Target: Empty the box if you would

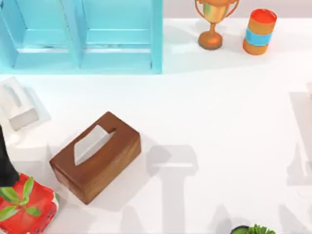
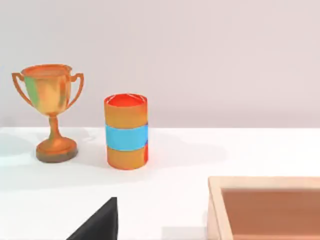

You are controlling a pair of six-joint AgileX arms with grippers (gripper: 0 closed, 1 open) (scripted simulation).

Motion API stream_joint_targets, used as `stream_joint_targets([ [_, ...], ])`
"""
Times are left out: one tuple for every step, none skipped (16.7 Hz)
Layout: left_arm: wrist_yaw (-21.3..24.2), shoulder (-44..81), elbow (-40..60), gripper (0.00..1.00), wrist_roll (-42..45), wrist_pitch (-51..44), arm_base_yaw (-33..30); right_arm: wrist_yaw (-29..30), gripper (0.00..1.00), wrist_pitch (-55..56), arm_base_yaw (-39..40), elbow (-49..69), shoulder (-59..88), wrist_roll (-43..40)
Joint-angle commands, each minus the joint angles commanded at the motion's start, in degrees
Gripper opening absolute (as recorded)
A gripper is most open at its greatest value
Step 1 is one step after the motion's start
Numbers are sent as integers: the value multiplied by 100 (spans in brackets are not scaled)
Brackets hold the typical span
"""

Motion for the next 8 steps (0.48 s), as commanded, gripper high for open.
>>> stream_joint_targets([
  [0,0,0,100,0,0,0,0,100,0,0,0,0,0],
  [0,0,0,100,0,0,0,0,100,0,0,0,0,0],
  [0,0,0,100,0,0,0,0,100,-57,-24,44,54,-24],
  [0,0,0,100,0,0,0,1,100,-171,-71,136,167,-71],
  [0,0,0,100,0,0,0,0,100,-333,-135,275,336,-137],
  [0,0,0,100,0,0,0,-3,100,-535,-213,457,557,-220],
  [0,0,0,100,0,0,0,-8,100,-770,-301,680,823,-317],
  [0,0,0,100,0,0,0,-12,100,-1030,-397,940,1131,-425],
])
